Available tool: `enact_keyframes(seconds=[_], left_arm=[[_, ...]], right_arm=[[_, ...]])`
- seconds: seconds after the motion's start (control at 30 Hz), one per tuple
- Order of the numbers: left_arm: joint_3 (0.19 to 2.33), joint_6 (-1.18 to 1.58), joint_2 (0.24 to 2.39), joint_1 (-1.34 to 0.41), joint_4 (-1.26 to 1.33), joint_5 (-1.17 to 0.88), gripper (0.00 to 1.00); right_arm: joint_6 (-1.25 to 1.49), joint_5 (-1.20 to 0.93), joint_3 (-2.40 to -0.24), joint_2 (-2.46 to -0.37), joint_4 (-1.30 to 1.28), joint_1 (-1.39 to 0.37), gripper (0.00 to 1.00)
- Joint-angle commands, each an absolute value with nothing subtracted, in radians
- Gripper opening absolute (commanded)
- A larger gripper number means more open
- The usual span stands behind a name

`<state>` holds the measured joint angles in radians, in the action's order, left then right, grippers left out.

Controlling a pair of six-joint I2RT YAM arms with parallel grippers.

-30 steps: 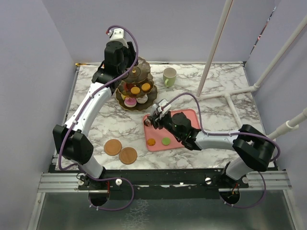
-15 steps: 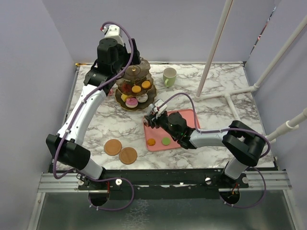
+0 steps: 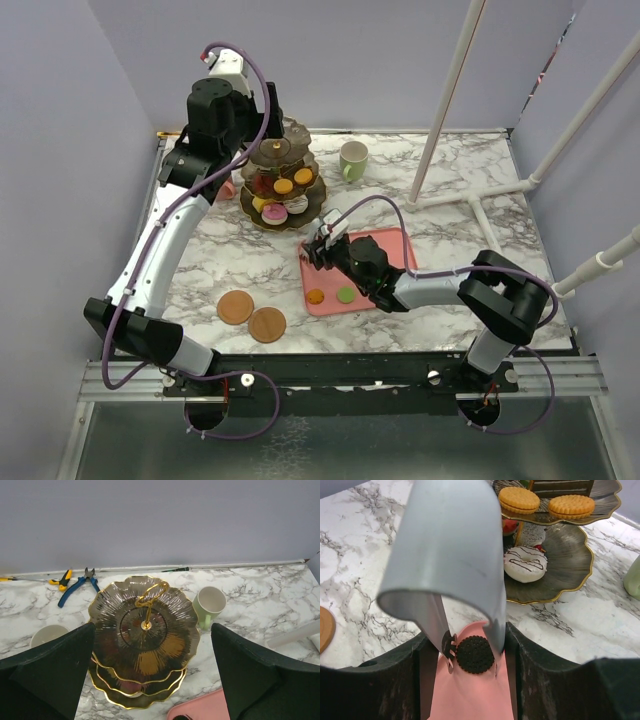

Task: Serve the afternoon tea
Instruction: Pick up the desert from the tray.

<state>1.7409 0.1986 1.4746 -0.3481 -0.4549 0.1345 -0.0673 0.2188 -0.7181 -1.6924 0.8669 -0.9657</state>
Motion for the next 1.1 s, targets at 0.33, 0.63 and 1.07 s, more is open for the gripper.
enact_keyframes(seconds=[0.33,0.63,1.07], left_arm=[[1.790,0.178,1.431,-0.334,-0.483,0.083,0.99],[1.790,0.164,1.428,-0.328,-0.483,0.079,0.99],[1.802,0.137,1.445,-0.284,-0.483,0.061,0.99]], right_arm=[[-0.049,0.174,-0.753,-1.731,0.861,-0.925,0.41],[-0.074,0.178,-0.699,-1.649,0.864,-0.924,0.16],[-0.146,0.157,-0.748,-1.438,0.740,-0.925,0.04]])
